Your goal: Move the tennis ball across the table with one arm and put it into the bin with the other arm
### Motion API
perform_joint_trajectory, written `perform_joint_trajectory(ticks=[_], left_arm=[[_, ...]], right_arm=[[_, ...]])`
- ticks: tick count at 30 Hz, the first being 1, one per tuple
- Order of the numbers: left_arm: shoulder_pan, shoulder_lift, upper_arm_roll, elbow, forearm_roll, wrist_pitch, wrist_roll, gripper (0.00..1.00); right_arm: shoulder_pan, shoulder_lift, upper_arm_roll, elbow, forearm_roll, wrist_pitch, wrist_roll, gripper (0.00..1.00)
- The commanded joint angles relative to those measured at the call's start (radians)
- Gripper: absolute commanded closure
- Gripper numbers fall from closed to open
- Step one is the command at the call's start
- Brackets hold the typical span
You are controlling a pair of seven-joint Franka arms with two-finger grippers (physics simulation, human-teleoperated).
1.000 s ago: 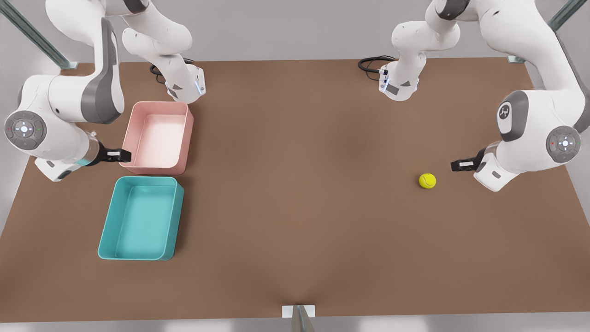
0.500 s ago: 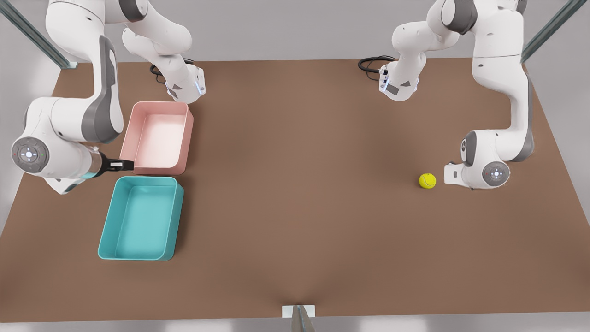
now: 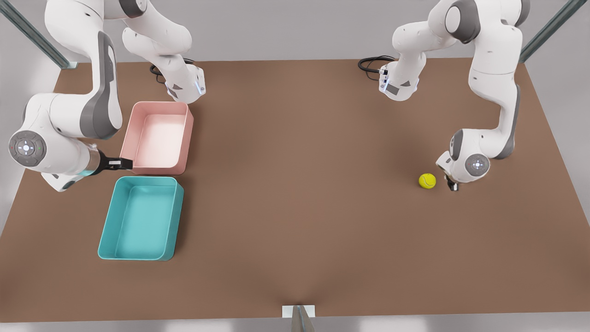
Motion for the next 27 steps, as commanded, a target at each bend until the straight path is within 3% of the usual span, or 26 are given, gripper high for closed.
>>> perform_joint_trajectory(ticks=[1, 9, 15, 20, 23, 26, 27], left_arm=[[-0.002, -0.005, 0.000, -0.019, 0.030, 0.056, 0.348, 0.79], [0.005, 0.000, 0.005, -0.028, 0.104, 0.054, -0.137, 0.79], [0.004, -0.003, 0.005, -0.025, 0.027, 0.054, -0.221, 0.79], [-0.109, 0.004, 0.003, -0.029, 0.024, 0.054, -0.322, 0.79], [-0.356, -0.011, -0.011, 0.007, -0.250, 0.054, -0.551, 0.79], [-0.407, -0.037, -0.023, 0.027, -0.483, 0.021, -0.617, 0.79], [-0.393, -0.037, -0.023, 0.032, -0.476, 0.005, -0.609, 0.79]], right_arm=[[-0.001, 0.000, 0.000, 0.000, 0.003, 0.003, -0.017, 0.00], [-0.005, 0.001, 0.000, 0.000, 0.003, 0.003, -0.025, 0.00], [-0.008, 0.003, 0.000, 0.000, 0.003, 0.003, -0.025, 0.00], [-0.008, 0.007, 0.000, 0.002, 0.003, 0.003, -0.029, 0.00], [-0.010, 0.007, 0.000, 0.002, 0.003, 0.003, -0.032, 0.00], [-0.025, 0.010, 0.000, 0.000, 0.010, 0.003, -0.060, 0.00], [-0.025, 0.010, 0.000, 0.002, 0.010, 0.003, -0.060, 0.00]])
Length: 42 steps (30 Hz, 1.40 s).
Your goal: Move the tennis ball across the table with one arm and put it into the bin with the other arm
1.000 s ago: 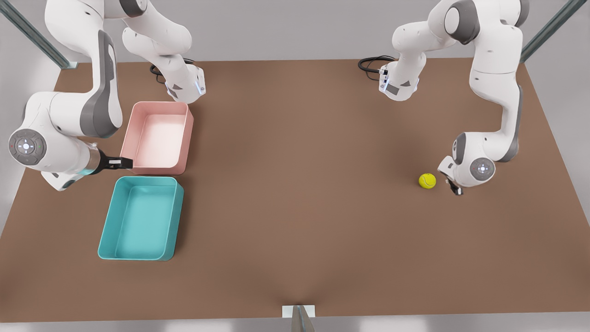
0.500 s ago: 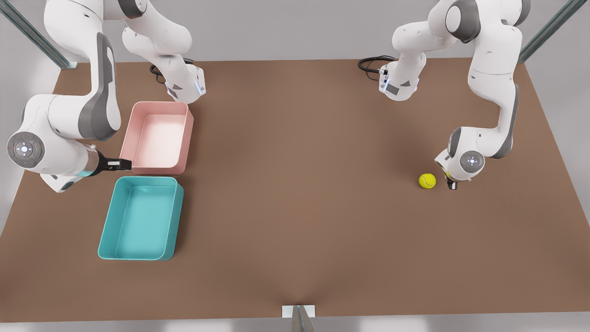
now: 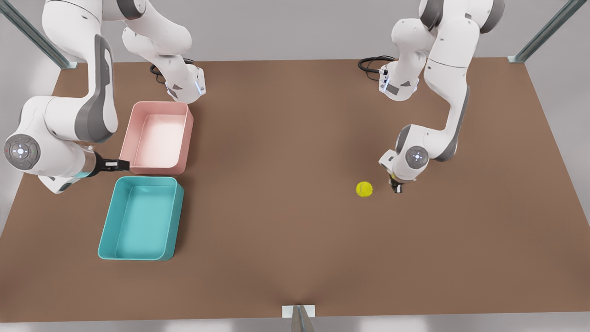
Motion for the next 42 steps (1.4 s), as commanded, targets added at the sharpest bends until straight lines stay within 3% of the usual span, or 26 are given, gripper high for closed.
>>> perform_joint_trajectory(ticks=[1, 2, 3, 4, 5, 6, 10, 12, 14, 18, 21, 24, 28, 30, 42], left_arm=[[0.031, -0.002, -0.001, 0.021, -0.138, -0.069, -0.362, 0.79], [0.069, -0.002, 0.008, 0.070, -0.139, -0.169, -0.459, 0.73], [0.152, 0.010, 0.010, 0.285, -0.136, -0.502, -0.923, 0.29], [0.176, -0.008, 0.013, 0.505, -0.110, -0.760, -1.300, 0.00], [0.175, -0.010, 0.013, 0.730, -0.103, -0.942, -1.486, 0.00], [0.173, -0.027, 0.013, 0.817, -0.101, -1.009, -1.488, 0.00], [0.166, -0.059, 0.012, 0.954, -0.119, -1.080, -1.646, 0.00], [0.167, -0.059, 0.013, 0.977, -0.126, -1.097, -1.646, 0.00], [0.173, -0.056, 0.012, 0.992, -0.124, -1.101, -1.641, 0.00], [0.179, -0.060, 0.012, 0.992, -0.127, -1.153, -1.643, 0.00], [0.181, -0.065, 0.005, 0.992, -0.126, -1.170, -1.643, 0.00], [0.179, -0.065, 0.002, 0.994, -0.126, -1.172, -1.643, 0.00], [0.178, -0.067, 0.001, 0.992, -0.127, -1.187, -1.643, 0.00], [0.179, -0.067, -0.010, 0.992, -0.126, -1.189, -1.644, 0.00], [0.179, -0.067, -0.011, 0.992, -0.127, -1.192, -1.646, 0.00]], right_arm=[[0.000, -0.001, 0.000, 0.001, 0.003, 0.001, -0.032, 0.00], [0.001, 0.001, 0.000, 0.001, 0.003, 0.001, -0.032, 0.00], [0.000, 0.004, 0.000, 0.003, 0.005, 0.001, -0.032, 0.00], [0.001, 0.004, 0.000, 0.003, 0.009, 0.001, -0.032, 0.00], [0.001, 0.004, 0.000, 0.003, 0.009, 0.001, -0.032, 0.00], [0.000, 0.004, 0.000, 0.003, 0.009, 0.001, -0.032, 0.00], [0.001, 0.004, 0.000, 0.003, 0.011, 0.001, -0.032, 0.00], [0.021, 0.033, 0.008, 0.026, 0.035, 0.009, -0.012, 0.00], [0.148, 0.120, 0.008, 0.104, 0.057, 0.053, 0.129, 0.00], [0.365, 0.231, 0.009, 0.103, 0.068, 0.300, 0.454, 0.00], [0.415, 0.329, 0.008, 0.084, 0.126, 0.492, 0.586, 0.00], [0.466, 0.329, 0.009, -0.086, 0.147, 0.773, 0.684, 0.00], [0.500, 0.361, 0.009, -0.157, 0.180, 0.934, 0.687, 0.00], [0.501, 0.338, 0.009, -0.270, 0.178, 1.053, 0.687, 0.00], [0.492, 0.302, 0.008, -0.431, 0.178, 1.070, 0.675, 0.00]])
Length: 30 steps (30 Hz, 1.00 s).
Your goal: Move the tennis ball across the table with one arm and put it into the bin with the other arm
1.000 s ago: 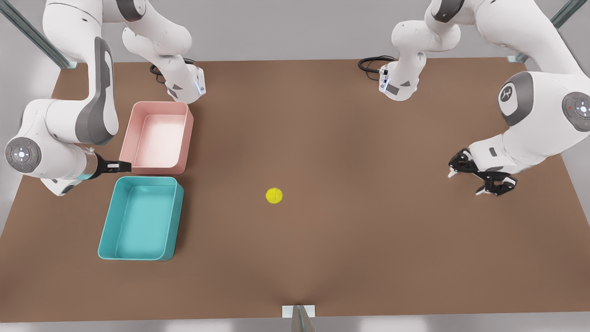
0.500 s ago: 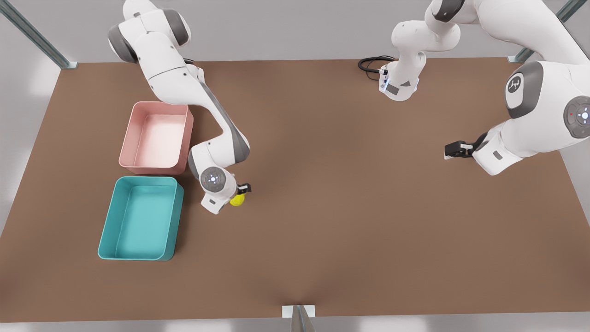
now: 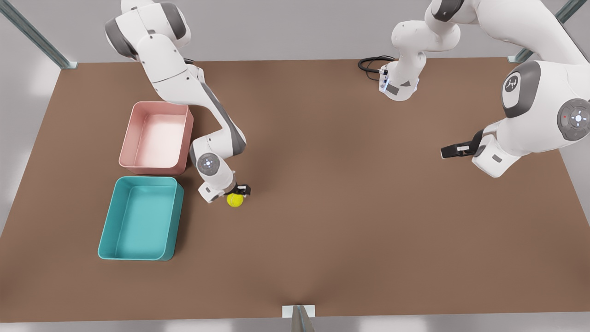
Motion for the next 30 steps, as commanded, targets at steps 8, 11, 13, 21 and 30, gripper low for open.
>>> perform_joint_trajectory(ticks=[8, 11, 13, 21, 30], left_arm=[[0.002, 0.001, 0.003, 0.000, 0.003, 0.000, -0.185, 0.00], [0.002, 0.003, 0.003, -0.001, 0.005, 0.001, -0.185, 0.00], [0.002, 0.004, 0.003, -0.001, 0.005, 0.001, -0.185, 0.00], [-0.005, 0.004, 0.001, 0.000, 0.000, 0.001, -0.189, 0.00], [-0.003, 0.009, 0.001, -0.001, -0.002, 0.001, -0.188, 0.00]], right_arm=[[-0.007, 0.068, 0.000, 0.018, 0.002, 0.101, 0.157, 0.00], [-0.007, 0.081, 0.000, 0.020, 0.002, 0.102, 0.157, 0.00], [-0.009, 0.084, 0.000, 0.024, 0.002, 0.110, 0.154, 0.00], [-0.012, 0.097, -0.005, 0.040, -0.001, 0.116, 0.154, 0.03], [-0.030, 0.091, -0.003, 0.041, -0.004, 0.109, 0.124, 0.27]])
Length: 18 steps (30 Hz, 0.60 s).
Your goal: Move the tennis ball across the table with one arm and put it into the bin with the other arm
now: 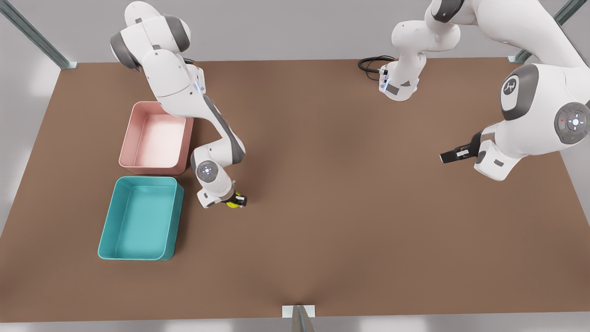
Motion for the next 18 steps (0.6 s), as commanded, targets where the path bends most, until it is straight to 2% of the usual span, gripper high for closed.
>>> perform_joint_trajectory(ticks=[1, 3, 6, 10, 13, 16, 17, 18], left_arm=[[0.000, 0.000, 0.000, 0.000, 0.000, -0.001, -0.036, 0.00], [0.001, 0.004, 0.000, 0.000, 0.000, 0.001, -0.036, 0.00], [0.001, 0.006, 0.000, 0.000, 0.002, 0.001, -0.036, 0.00], [0.004, 0.004, 0.001, 0.002, 0.002, -0.001, -0.034, 0.00], [0.003, 0.004, 0.001, 0.000, 0.002, -0.001, -0.036, 0.00], [0.003, 0.006, 0.001, 0.000, 0.000, -0.001, -0.036, 0.00], [0.004, 0.006, 0.001, 0.000, 0.000, -0.001, -0.036, 0.00], [0.004, 0.006, 0.001, 0.000, 0.000, -0.001, -0.036, 0.00]], right_arm=[[-0.010, -0.009, 0.001, 0.002, -0.005, -0.008, 0.003, 0.27], [-0.018, -0.021, 0.003, 0.006, -0.004, -0.019, -0.019, 0.27], [-0.064, -0.128, 0.003, 0.015, -0.001, -0.187, -0.143, 0.27], [-0.248, -0.259, -0.008, 0.017, -0.002, -0.401, -0.540, 0.27], [-0.375, -0.253, -0.048, 0.015, -0.016, -0.425, -0.763, 0.27], [-0.383, -0.199, -0.088, 0.028, -0.028, -0.408, -0.779, 0.27], [-0.383, -0.184, -0.088, 0.029, -0.028, -0.399, -0.776, 0.04], [-0.381, -0.179, -0.088, 0.035, -0.027, -0.398, -0.776, 0.00]])
